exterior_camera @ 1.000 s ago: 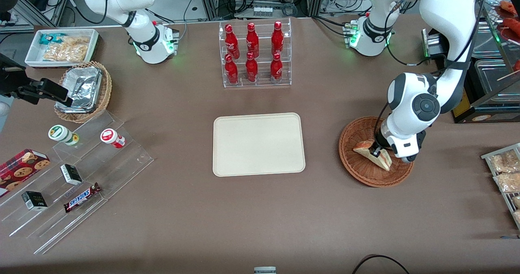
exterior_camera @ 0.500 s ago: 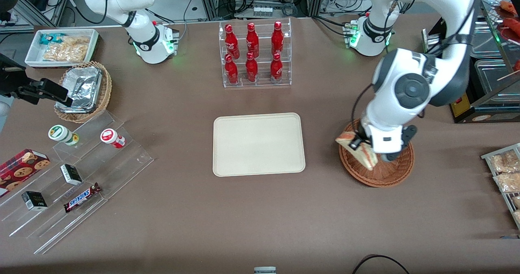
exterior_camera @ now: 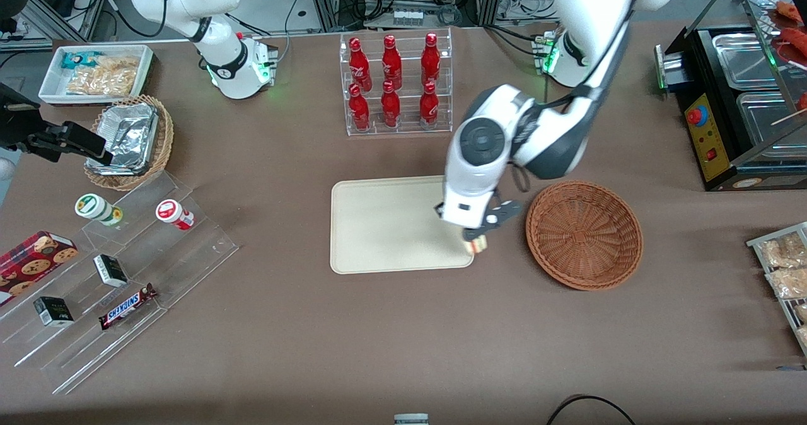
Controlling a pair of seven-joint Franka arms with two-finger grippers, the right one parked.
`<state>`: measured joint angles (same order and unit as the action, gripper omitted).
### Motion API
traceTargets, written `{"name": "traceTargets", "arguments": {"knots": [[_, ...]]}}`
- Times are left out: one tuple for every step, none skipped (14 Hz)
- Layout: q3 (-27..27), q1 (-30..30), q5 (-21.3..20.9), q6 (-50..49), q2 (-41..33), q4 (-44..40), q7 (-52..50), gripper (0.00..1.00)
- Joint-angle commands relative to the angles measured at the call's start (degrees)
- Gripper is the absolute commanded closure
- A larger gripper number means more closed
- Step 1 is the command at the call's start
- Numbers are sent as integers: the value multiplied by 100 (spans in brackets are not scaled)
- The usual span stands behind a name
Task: Place sandwich from basket to tray
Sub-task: 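Carry the sandwich with the left gripper over the cream tray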
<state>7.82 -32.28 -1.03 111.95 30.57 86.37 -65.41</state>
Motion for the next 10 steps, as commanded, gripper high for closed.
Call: {"name": "traceTargets", "arguments": {"knots": [[-79, -427, -72, 19, 467, -481, 397, 90], [-79, -515, -72, 194, 546, -463, 615, 90], [-79, -612, -116, 361, 651, -472, 869, 90], [-79, -752, -142, 563, 774, -481, 994, 90], [-79, -858, -178, 800, 906, -481, 1021, 90], [-79, -920, -239, 1020, 1029, -481, 1013, 90], [-79, -999, -335, 1135, 1117, -489, 1030, 90], [-79, -1017, -388, 1145, 1205, -490, 1039, 89], [-79, -1104, -432, 1145, 1284, -516, 1013, 89], [-87, -1184, -450, 1154, 1363, -568, 1004, 89]]}}
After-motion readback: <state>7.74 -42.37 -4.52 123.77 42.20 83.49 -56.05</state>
